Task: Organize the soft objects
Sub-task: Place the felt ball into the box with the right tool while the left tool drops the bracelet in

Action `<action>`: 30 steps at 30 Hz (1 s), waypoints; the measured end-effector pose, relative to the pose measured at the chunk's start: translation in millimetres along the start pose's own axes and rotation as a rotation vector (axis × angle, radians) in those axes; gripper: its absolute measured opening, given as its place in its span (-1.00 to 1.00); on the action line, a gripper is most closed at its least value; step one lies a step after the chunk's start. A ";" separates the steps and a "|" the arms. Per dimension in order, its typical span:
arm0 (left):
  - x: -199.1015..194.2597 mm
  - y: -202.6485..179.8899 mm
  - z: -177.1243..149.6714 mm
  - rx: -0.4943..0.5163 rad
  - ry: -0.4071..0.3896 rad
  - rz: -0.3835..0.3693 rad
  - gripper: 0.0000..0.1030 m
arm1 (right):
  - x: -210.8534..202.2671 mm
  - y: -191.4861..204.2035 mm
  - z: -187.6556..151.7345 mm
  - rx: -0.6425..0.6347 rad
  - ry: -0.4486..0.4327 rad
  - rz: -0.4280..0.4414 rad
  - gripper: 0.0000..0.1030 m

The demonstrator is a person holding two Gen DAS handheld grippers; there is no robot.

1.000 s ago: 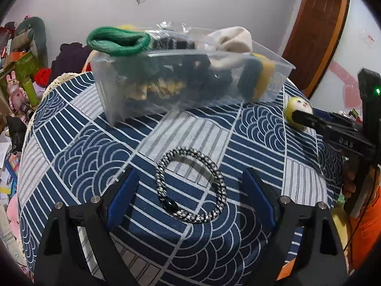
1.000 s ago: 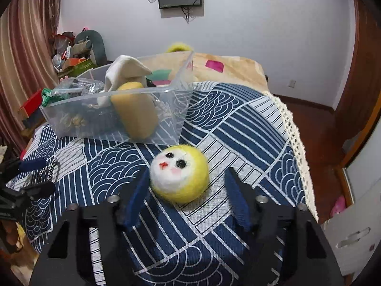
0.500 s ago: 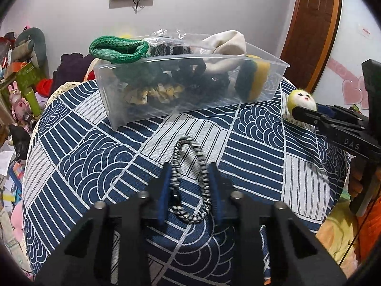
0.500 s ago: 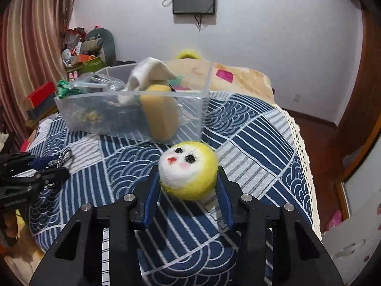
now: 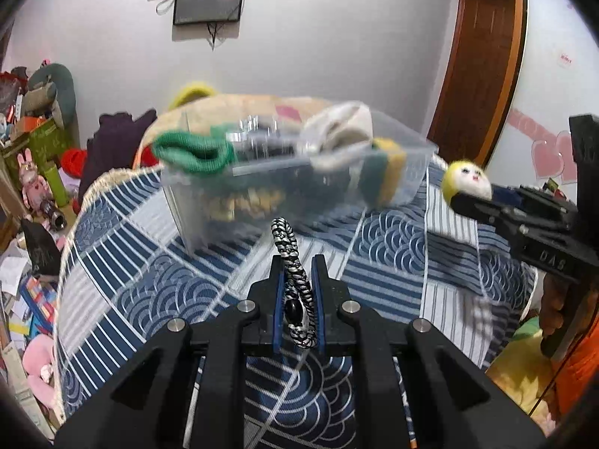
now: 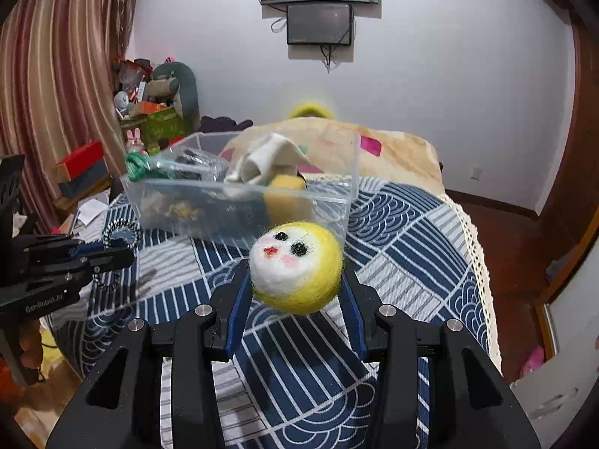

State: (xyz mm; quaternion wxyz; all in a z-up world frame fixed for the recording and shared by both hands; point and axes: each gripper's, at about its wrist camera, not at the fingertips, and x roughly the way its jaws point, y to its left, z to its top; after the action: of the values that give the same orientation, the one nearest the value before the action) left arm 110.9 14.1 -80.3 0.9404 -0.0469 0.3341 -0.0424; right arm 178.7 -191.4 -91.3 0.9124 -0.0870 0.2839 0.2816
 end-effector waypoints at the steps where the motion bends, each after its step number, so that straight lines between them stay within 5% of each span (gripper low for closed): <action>1: -2.4 -0.2 3.1 0.000 -0.011 0.000 -0.75 | -1.1 1.0 2.0 0.000 -0.007 0.001 -0.21; 21: -37.1 8.5 75.9 0.006 -0.226 0.053 -0.75 | 3.3 27.3 63.2 -0.023 -0.159 0.048 -0.20; 30: -12.5 39.6 88.2 -0.060 -0.198 0.080 -0.75 | 35.5 36.4 77.2 -0.007 -0.120 0.088 -0.20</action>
State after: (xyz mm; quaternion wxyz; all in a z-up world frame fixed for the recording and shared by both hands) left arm 159.0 60.0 -9.1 0.9679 -0.0658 0.2424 0.0098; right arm 218.5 -120.3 -47.8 0.9142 -0.0605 0.2312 0.3272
